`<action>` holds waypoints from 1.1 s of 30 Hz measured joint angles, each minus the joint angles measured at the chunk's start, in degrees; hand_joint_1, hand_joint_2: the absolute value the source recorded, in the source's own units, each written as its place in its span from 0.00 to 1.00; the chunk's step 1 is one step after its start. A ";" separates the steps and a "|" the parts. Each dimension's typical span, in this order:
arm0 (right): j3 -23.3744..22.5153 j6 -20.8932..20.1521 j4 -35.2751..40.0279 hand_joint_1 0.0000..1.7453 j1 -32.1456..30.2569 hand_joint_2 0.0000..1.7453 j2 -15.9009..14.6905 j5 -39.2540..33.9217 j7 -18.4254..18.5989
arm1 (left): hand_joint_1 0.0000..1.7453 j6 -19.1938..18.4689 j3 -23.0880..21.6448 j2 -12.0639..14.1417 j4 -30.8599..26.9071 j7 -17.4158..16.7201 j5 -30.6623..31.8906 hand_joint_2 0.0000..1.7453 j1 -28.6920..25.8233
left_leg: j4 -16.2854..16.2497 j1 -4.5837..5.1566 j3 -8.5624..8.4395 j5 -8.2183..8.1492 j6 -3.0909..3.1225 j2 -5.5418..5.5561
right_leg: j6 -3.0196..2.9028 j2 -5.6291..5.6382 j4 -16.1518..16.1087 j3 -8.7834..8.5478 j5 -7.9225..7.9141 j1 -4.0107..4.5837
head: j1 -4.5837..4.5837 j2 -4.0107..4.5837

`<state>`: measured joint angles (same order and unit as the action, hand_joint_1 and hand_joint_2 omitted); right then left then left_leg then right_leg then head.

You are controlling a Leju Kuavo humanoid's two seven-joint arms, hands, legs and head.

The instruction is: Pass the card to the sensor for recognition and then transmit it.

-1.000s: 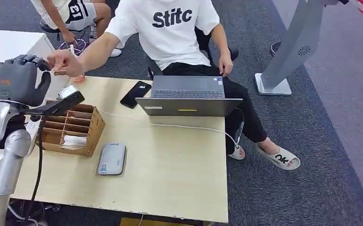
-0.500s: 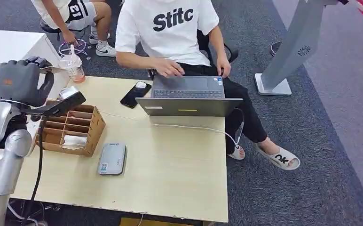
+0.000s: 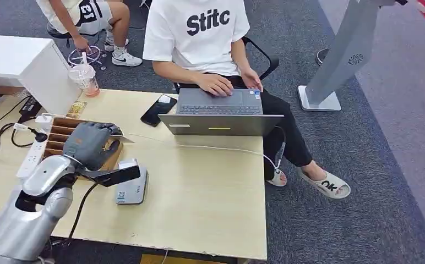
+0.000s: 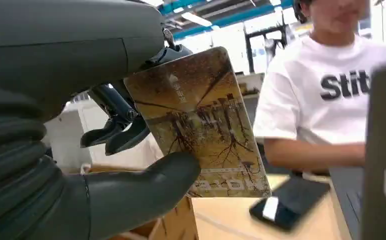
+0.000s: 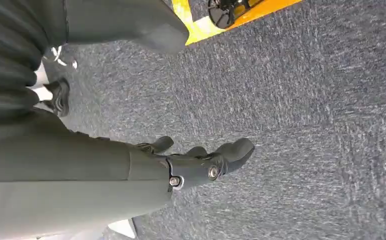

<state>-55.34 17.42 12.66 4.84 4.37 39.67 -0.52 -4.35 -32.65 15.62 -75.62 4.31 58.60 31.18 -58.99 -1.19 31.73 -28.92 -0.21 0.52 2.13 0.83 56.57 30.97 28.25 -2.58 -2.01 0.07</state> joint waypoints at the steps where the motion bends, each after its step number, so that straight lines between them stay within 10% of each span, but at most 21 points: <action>1: -0.11 0.02 0.00 0.00 -0.01 1.00 0.00 0.00 0.02 | 1.00 -0.61 -0.62 0.48 0.15 0.00 -0.74 1.00 -0.39 | 0.00 -0.01 0.00 0.00 0.00 0.01 | 0.00 -0.02 0.00 0.00 0.00 0.01 | -0.04 0.00; 16: -1.16 -0.20 0.00 0.00 0.04 1.00 0.02 1.10 0.22 | 1.00 -0.57 -6.39 2.10 6.60 -2.30 -1.75 1.00 -3.88 | 0.00 -0.01 0.02 0.00 0.00 0.03 | 0.00 -0.03 0.01 -0.01 0.00 0.00 | -0.02 0.00; 33: -1.14 -0.70 -0.02 0.00 0.08 1.00 0.46 3.30 0.42 | 1.00 8.81 -6.37 -1.33 14.62 -3.34 1.94 1.00 -8.26 | 0.03 0.00 -0.30 0.01 -0.01 0.14 | 0.00 -0.20 0.00 -0.42 0.02 0.00 | -0.02 0.00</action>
<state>-56.48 16.72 12.63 4.93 4.83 42.97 -0.11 4.46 -39.01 14.29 -61.00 0.96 60.55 22.92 -58.96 -1.20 31.43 -28.91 -0.22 0.67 2.13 0.63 56.57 30.55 28.27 -2.58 -2.03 0.07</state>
